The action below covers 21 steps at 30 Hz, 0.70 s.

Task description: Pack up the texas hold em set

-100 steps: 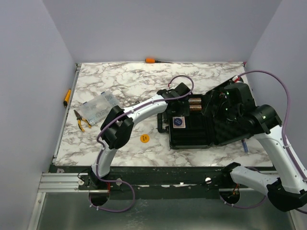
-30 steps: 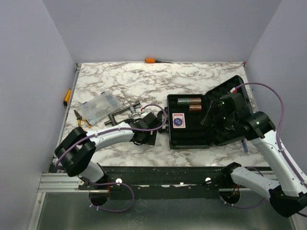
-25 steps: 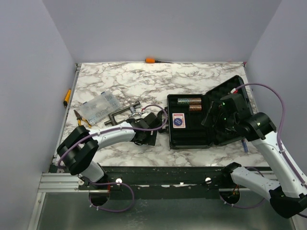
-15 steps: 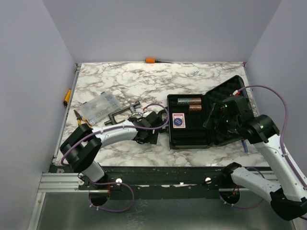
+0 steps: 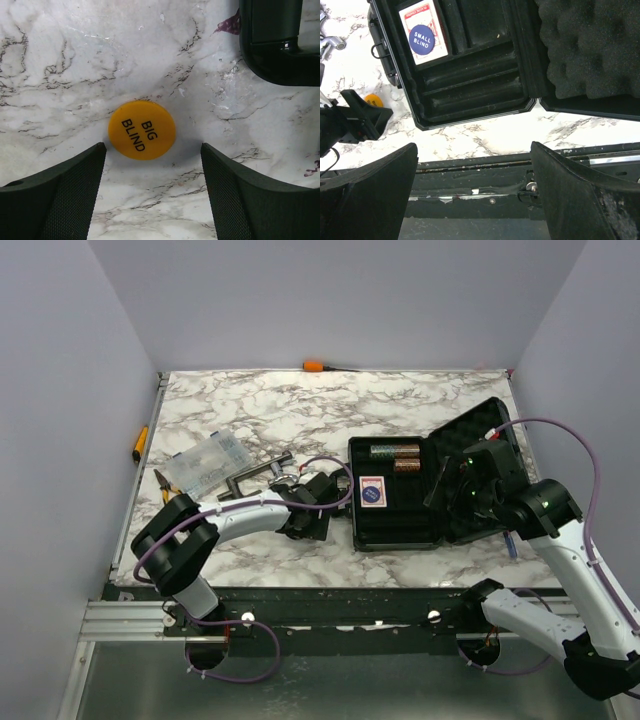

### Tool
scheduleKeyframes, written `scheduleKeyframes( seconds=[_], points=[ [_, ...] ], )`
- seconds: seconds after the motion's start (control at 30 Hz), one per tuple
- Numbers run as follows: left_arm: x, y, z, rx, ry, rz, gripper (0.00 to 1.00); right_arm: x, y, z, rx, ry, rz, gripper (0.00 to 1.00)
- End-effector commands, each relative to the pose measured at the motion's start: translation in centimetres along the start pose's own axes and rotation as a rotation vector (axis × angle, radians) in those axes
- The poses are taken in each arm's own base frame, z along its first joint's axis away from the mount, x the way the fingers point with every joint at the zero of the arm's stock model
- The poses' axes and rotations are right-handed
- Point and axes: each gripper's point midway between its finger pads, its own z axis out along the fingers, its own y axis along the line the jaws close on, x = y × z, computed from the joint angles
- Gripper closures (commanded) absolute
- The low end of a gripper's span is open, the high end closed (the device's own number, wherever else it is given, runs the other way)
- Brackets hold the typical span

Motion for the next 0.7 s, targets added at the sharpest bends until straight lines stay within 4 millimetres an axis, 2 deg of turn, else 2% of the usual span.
scheduleKeyframes(
  seconds=[0.0,0.43,0.67],
  points=[
    [-1.1,0.3,0.6,-0.024,-0.017,-0.04,0.25,0.0,-0.2,-0.6,0.009,0.001,-0.001,0.04],
    [-0.7,1.2,1.4,-0.053,0.004,-0.053,0.42,-0.1,-0.2,-0.6,0.012,0.001,-0.008,0.04],
    [0.4,1.9,1.5,-0.067,0.017,-0.072,0.51,0.0,-0.4,-0.4,0.019,0.001,-0.01,0.04]
  ],
)
